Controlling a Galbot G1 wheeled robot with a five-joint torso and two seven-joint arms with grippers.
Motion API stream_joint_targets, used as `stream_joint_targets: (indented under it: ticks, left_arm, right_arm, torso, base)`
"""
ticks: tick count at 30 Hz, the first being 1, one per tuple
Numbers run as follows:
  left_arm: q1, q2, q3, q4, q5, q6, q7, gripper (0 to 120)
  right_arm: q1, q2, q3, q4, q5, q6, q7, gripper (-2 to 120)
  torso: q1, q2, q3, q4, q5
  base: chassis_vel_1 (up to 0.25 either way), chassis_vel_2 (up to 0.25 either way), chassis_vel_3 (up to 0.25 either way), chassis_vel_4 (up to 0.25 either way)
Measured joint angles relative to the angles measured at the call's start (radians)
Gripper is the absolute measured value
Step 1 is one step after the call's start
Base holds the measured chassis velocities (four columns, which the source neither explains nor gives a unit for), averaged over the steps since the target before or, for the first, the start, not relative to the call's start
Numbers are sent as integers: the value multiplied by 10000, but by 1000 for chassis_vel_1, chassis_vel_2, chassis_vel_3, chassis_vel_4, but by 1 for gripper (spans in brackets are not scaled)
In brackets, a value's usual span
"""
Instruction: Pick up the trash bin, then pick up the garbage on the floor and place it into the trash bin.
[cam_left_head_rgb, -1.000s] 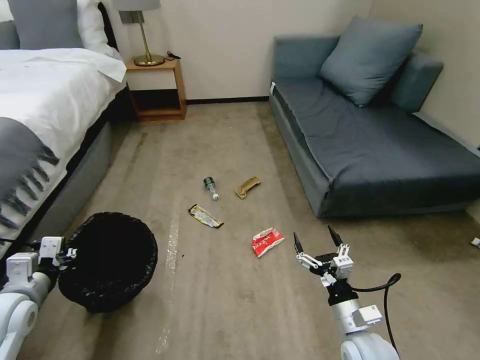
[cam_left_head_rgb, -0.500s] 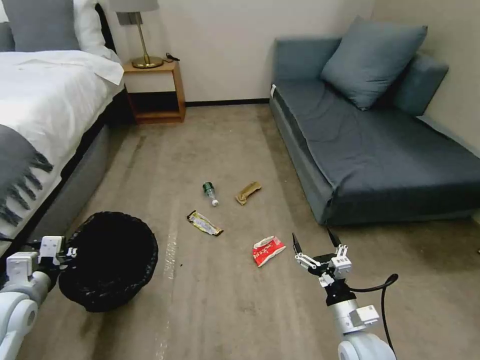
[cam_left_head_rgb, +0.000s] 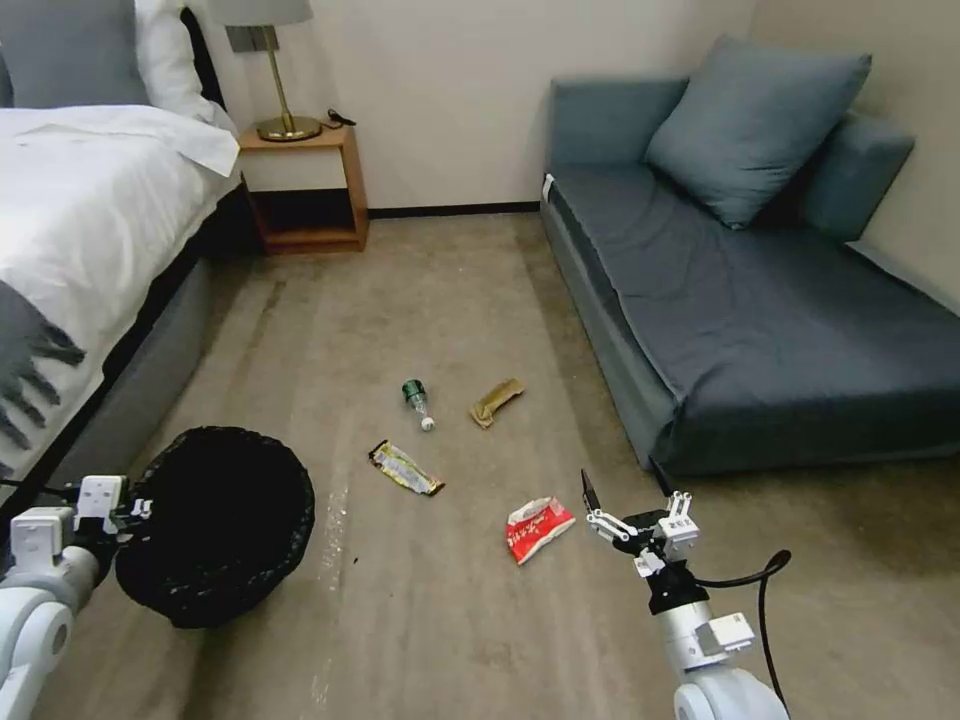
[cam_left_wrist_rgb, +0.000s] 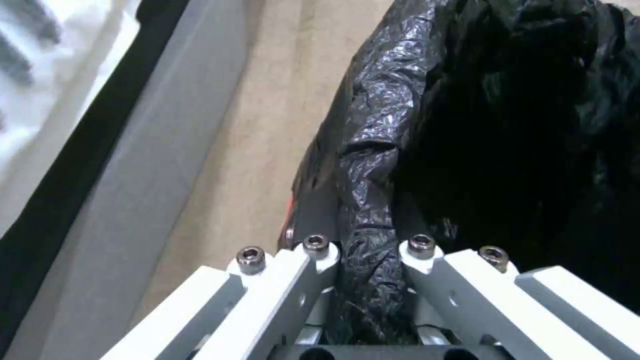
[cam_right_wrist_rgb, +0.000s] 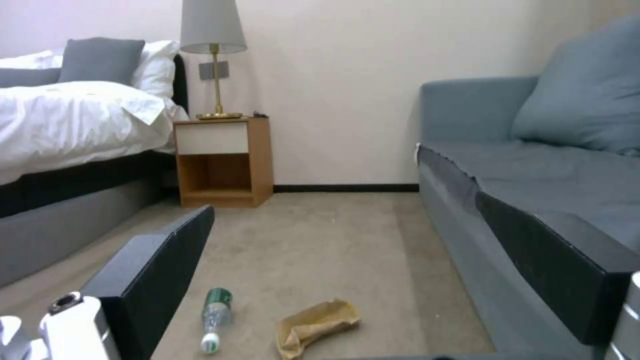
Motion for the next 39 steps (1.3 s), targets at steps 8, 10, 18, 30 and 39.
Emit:
stream_joint_targets:
  ticks: [8, 10, 18, 30, 39]
  left_arm:
    - [-68, 14, -2, 82, -3, -33, 7, 5]
    - [-72, 25, -2, 85, -4, -34, 15, 5]
    - [-44, -45, -4, 123, 13, -31, 61, 5]
    - [590, -274, -423, -144, 222, -113, 263, 5]
    - [829, -496, -452, -395, 389, -113, 312, 5]
  right_arm:
    - [49, -3, -38, -126, -139, 95, -198, 100]
    - [55, -16, -52, -142, -246, 63, -203, 100]
    - [87, -834, -515, -674, -1117, -622, -982, 100]
    - [2188, -3174, -1439, -3486, -4193, -117, -3400, 100]
    - [4395, -3302, -2909, -5509, -5171, 457, -4300, 100]
  torso:
    - [0, 0, 0, -1, 0]
    - [0, 0, 1, -2, 0]
    - [0, 1, 0, -1, 0]
    - [0, 0, 0, -2, 2]
    - [0, 0, 1, 1, 2]
  base:
    - [-153, 171, 162, -162]
    - [-176, 161, 166, -161]
    - [-88, 74, 70, -73]
    - [0, 0, 0, 0]
    - [0, 0, 0, 0]
